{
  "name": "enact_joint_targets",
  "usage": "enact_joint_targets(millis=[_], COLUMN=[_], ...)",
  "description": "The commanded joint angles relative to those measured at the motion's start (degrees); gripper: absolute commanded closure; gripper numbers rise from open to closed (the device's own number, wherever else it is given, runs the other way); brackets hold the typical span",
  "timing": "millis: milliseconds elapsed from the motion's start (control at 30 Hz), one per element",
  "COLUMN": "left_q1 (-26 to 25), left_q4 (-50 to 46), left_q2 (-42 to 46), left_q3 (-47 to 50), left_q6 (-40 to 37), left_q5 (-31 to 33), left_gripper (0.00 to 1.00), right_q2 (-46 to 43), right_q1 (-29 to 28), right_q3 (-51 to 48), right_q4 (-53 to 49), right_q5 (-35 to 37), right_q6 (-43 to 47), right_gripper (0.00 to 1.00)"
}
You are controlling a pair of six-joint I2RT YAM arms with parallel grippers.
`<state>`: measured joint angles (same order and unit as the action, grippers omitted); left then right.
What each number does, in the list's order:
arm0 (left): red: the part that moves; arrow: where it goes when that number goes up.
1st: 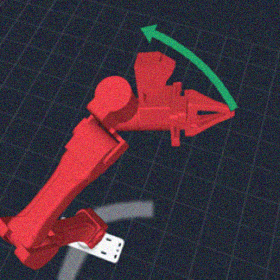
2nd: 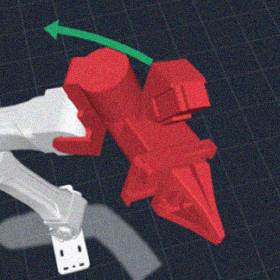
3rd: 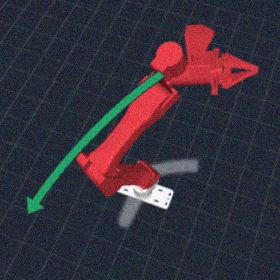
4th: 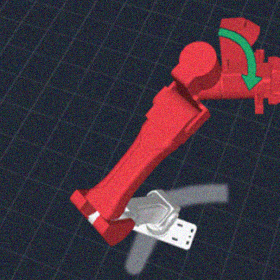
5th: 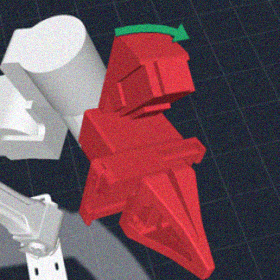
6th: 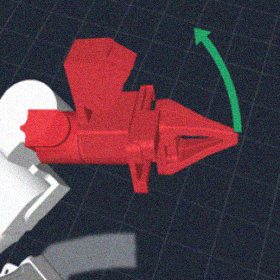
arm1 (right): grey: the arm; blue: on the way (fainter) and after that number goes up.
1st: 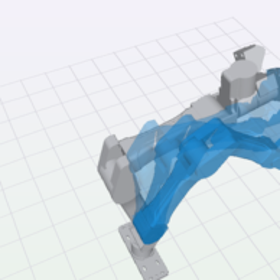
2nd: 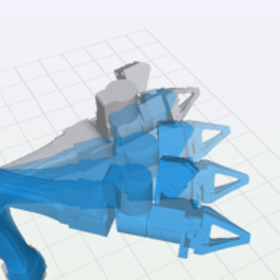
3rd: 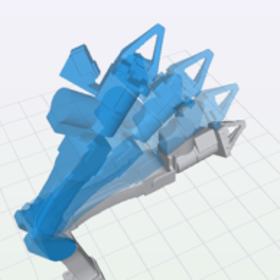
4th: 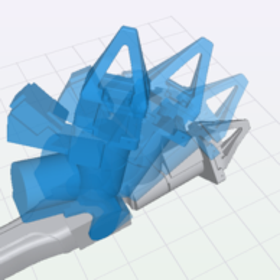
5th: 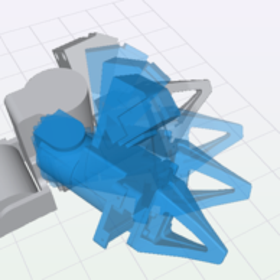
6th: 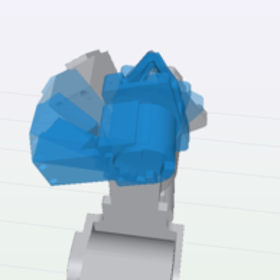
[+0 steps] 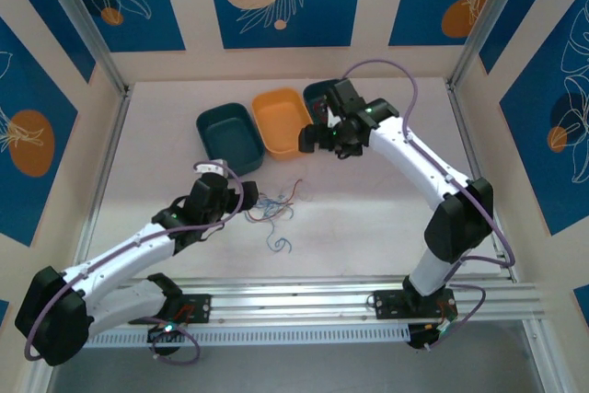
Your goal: Untangle the cables
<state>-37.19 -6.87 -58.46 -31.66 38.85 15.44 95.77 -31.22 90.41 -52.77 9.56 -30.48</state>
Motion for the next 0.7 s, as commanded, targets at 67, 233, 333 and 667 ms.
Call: enact_joint_targets(millis=[67, 233, 333, 667], left_q1=[1.2, 1.9, 2.2, 2.8], left_q4=[-0.2, -0.5, -0.6, 2.8], left_q2=[-1.6, -3.0, -3.8, -6.7], left_q3=[0.1, 0.6, 0.7, 0.2], left_q6=[2.8, 5.4, 6.3, 6.4], left_q5=[-0.8, -1.0, -1.5, -4.1], left_gripper=[0.0, 0.0, 0.0, 0.0], right_q2=[-0.4, 1.0, 2.8, 9.6], right_q1=[-4.3, -5.7, -6.6, -6.9], right_q3=[-5.5, -9.2, -9.1, -6.2], right_q4=[0.8, 4.9, 6.1, 4.8], right_q5=[-5.2, -9.9, -10.5, -10.2], right_q6=[-8.3, -13.0, -14.0, -16.8], right_gripper=[0.04, 0.25, 0.37, 0.6])
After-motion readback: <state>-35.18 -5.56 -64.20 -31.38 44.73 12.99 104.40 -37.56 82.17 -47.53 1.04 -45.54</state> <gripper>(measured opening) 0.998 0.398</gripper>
